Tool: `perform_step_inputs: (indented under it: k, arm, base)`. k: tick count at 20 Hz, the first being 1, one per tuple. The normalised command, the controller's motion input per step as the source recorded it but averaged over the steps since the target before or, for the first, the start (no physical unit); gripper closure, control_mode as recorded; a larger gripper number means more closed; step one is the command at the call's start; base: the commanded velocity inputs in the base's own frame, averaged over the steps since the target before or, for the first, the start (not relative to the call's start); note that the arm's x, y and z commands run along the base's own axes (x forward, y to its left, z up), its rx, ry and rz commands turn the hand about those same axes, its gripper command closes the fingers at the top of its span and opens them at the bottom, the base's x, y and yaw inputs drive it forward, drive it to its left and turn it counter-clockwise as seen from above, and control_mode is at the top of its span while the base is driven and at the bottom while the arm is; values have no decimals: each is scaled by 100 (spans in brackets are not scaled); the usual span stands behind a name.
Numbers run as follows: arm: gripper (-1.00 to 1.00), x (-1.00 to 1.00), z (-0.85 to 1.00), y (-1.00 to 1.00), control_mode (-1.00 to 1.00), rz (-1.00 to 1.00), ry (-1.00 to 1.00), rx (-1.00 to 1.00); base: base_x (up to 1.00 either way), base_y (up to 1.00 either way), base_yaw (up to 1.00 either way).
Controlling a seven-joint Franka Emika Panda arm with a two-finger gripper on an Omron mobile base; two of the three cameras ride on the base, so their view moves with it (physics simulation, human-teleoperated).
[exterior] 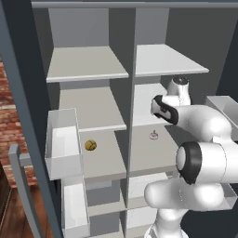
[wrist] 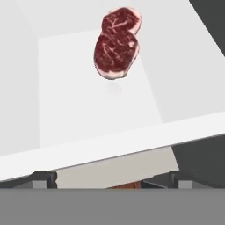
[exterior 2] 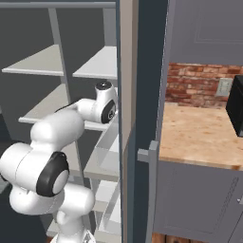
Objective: There's a steak in the fridge that needs to be moved to the freezer for freezing. Pick up the steak from the fridge, place it on any shelf in the freezer, and close the fridge and freezer doors when done.
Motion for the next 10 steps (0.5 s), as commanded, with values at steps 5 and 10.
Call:
perform_step_inputs:
  k: [5, 10]
  arm:
    - [-100, 38, -19, -2, -100, 0, 0, 0]
    - [-100, 34, -16, -9, -100, 0, 0, 0]
  base:
    - [0, 0, 0]
    - [0, 0, 0]
